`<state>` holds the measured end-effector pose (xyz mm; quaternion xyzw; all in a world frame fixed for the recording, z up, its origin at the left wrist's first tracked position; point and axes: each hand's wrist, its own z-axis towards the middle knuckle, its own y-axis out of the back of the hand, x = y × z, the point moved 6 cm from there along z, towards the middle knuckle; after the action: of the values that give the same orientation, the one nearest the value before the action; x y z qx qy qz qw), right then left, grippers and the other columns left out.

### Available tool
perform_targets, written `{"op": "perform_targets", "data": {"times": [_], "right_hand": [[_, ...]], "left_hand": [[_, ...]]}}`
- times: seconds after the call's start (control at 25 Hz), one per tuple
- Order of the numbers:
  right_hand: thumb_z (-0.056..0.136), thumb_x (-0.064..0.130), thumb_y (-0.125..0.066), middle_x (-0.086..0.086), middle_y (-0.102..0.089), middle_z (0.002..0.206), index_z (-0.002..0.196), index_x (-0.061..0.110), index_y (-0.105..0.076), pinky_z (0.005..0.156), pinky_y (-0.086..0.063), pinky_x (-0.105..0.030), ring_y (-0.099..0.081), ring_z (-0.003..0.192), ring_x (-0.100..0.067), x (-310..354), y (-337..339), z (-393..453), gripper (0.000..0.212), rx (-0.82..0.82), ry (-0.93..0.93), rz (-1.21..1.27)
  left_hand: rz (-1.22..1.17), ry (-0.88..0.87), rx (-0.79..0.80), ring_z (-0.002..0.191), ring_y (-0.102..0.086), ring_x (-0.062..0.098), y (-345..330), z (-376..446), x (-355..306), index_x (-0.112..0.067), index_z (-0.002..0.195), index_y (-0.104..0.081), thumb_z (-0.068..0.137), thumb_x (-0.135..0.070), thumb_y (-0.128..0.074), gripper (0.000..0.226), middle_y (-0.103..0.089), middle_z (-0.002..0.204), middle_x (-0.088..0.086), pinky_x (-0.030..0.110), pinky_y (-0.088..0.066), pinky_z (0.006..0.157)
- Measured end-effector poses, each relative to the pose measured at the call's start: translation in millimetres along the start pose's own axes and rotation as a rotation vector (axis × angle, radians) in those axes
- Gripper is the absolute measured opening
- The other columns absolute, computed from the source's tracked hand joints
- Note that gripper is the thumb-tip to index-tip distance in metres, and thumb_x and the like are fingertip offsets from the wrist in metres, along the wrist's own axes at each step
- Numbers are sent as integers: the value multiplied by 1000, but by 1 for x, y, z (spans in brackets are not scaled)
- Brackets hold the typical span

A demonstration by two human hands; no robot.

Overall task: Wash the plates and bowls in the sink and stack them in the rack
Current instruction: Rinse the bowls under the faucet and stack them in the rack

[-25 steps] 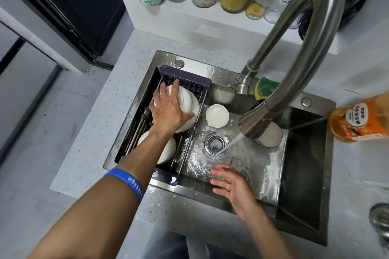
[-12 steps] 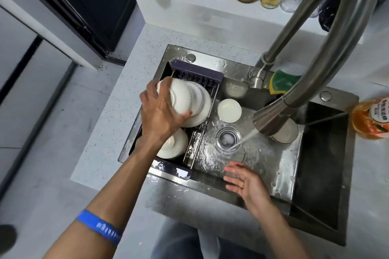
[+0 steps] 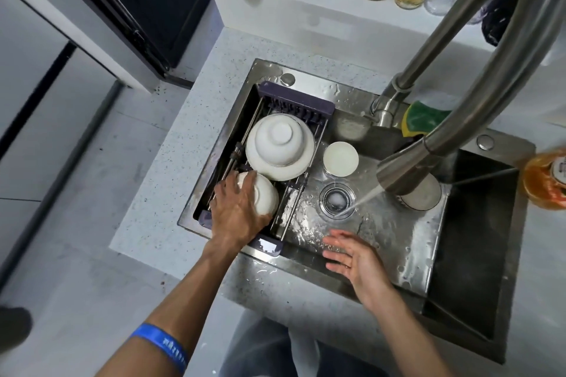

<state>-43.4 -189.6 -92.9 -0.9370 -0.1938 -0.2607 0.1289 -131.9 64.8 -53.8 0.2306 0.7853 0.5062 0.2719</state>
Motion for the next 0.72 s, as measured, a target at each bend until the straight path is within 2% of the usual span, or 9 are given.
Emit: {"op": "perform_targets", "data": {"times": [0.24,0.36,0.48,0.52,0.56,0.64,0.68,0.72], "right_hand": [[96,15,-53,-6,-74,109,116,13,-66,87,-53,-43,-68,100,-32,-6,6,-1,24,-11,-23,3],[96,15,-53,-6,-74,109,115,12,-66,90,-52,-47,-68,101,-33,-5,4,0,23,-16,-20,-8],[96,16,-52,-6,-74,109,116,12,-66,93,-52,-49,-68,101,-33,-2,1,2,24,-9,-22,-3],[96,16,-53,-6,-74,109,116,12,-66,93,-52,-48,-68,101,-33,0,2,4,24,-8,-21,2],[96,17,-53,-6,-74,110,116,13,-66,93,-52,-48,-68,101,-32,0,5,5,24,-10,-19,5],[96,20,-55,-5,-74,111,117,13,-66,93,-52,-47,-69,102,-31,0,11,9,25,-12,-19,10],[95,20,-56,-5,-74,110,117,13,-66,92,-53,-46,-69,101,-30,1,14,13,25,-16,-19,14],[94,19,-57,-6,-74,109,116,13,-66,89,-54,-44,-70,99,-29,3,22,18,24,-40,-14,12]], "left_hand": [[4,-6,-33,128,-33,34,-4,0,5,-31,149,-29,65,-63,-79,103,-29,151,13,55,-45,97],[14,5,34,131,-31,34,-2,2,0,-32,151,-24,66,-62,-79,105,-25,153,13,55,-43,99],[100,46,116,147,-14,36,3,-2,-6,-30,156,-9,72,-68,-71,112,-8,162,14,58,-25,113],[107,14,69,149,-9,35,9,-4,-14,-27,157,-9,76,-68,-66,108,-6,163,14,58,-18,116],[43,-52,-30,149,-12,35,18,-7,-27,-24,157,-16,82,-64,-63,97,-12,162,14,57,-17,116],[-257,-180,-194,137,-35,28,28,-15,-61,-19,147,-40,91,-45,-63,66,-40,149,12,47,-31,110],[-443,-181,-143,126,-45,23,22,-17,-79,-20,138,-50,92,-38,-63,50,-52,137,7,40,-39,104],[-603,-155,-9,116,-52,17,9,-16,-100,-22,126,-58,93,-32,-64,35,-59,126,1,33,-43,99]]}}
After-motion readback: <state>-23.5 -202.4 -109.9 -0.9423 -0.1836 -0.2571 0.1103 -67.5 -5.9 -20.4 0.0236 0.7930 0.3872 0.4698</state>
